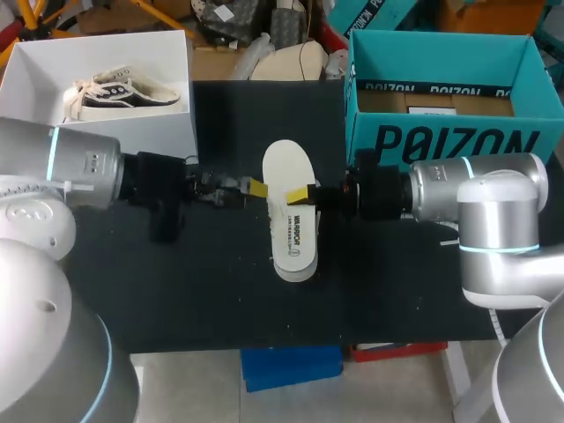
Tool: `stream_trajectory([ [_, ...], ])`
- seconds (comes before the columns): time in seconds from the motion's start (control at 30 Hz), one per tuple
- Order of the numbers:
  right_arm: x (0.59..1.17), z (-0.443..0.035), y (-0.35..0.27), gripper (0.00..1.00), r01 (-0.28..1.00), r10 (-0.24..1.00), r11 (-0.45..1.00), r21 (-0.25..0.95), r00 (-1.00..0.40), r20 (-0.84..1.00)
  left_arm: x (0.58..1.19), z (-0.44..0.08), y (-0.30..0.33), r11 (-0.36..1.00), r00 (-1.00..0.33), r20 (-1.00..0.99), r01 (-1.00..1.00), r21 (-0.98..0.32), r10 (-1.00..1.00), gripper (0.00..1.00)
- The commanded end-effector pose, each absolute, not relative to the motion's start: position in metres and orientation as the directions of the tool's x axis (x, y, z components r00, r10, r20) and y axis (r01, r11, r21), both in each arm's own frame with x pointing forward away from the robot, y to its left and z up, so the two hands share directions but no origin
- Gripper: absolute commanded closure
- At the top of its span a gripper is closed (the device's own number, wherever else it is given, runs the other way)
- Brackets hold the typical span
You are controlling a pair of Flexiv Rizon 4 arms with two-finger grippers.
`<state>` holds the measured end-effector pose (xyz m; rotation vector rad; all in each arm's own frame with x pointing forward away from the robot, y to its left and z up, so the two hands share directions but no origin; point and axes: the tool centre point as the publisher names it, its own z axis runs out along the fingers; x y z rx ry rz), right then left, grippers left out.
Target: Take the shoe out of the shoebox, open the shoe tongue, remove and reinsert the insole, then place the shoe into the shoebox
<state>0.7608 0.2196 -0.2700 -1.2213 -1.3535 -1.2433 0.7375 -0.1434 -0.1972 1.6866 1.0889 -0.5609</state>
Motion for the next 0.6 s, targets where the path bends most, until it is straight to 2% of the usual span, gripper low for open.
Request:
stream_trajectory([
  [0.03, 0.76, -0.27, 0.221, 1.0, 0.994, 0.09, 0.003, 0.105, -0.105, 0.99, 0.744, -0.172, -0.156, -0.126, 0.458, -0.66, 0.865, 0.486, 0.595, 0.0],
  [0.2, 0.76, -0.27, 0.221, 1.0, 0.994, 0.09, 0.003, 0.105, -0.105, 0.99, 0.73, -0.154, -0.161, -0.189, 0.487, -0.498, 0.824, 0.534, 0.717, 0.0],
  [0.6, 0.76, -0.27, 0.221, 1.0, 0.994, 0.09, 0.003, 0.105, -0.105, 0.99, 0.73, -0.154, -0.161, -0.189, 0.487, -0.498, 0.824, 0.534, 0.717, 0.0],
])
